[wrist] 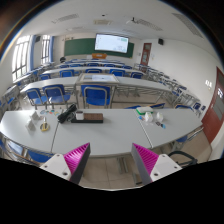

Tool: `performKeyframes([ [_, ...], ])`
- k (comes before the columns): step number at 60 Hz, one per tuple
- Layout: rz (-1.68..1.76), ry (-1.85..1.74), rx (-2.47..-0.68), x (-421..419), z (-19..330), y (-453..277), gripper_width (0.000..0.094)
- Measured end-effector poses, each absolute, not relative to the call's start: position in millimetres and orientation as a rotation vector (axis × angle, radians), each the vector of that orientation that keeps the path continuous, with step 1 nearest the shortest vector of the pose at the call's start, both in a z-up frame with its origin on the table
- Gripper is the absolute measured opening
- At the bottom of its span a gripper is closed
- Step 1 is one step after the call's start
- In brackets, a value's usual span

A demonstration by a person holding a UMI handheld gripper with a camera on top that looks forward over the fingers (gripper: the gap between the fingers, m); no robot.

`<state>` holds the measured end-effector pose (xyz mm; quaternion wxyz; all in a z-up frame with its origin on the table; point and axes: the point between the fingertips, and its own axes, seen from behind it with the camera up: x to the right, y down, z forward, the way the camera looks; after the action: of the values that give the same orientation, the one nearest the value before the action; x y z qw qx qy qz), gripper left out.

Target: Unplug charger

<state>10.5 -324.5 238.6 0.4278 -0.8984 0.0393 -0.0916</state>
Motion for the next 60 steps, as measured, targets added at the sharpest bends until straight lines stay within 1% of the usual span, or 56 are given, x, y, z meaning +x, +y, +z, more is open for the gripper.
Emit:
performKeyframes([
  [9,-0.130,0.067,-2.220,-48,182,-278,0.0855],
  [21,-0.053,0.014,-2.139,-117,122,-164,0.0857],
  [32,-0.094,0.030,-2.095,-128,82,-58,0.0854],
  [37,-0.101,0.056,-2.100,-124,65,-23,0.0854],
  [38,-0.102,0.058,-2.096,-114,61,-23,0.0853],
  [43,-0.099,0.068,-2.093,-124,49,16,0.0832],
  [45,-0.095,0.066,-2.094,-124,43,25,0.0807],
  [48,-0.089,0.059,-2.103,-124,35,35,0.0721],
  [50,-0.087,0.059,-2.105,-115,33,36,0.0634],
  [52,-0.093,0.060,-2.112,-119,26,41,0.0528],
  [55,-0.065,0.049,-2.115,-124,22,44,0.0420],
  [60,-0.069,0.046,-2.120,-125,21,44,0.0382],
])
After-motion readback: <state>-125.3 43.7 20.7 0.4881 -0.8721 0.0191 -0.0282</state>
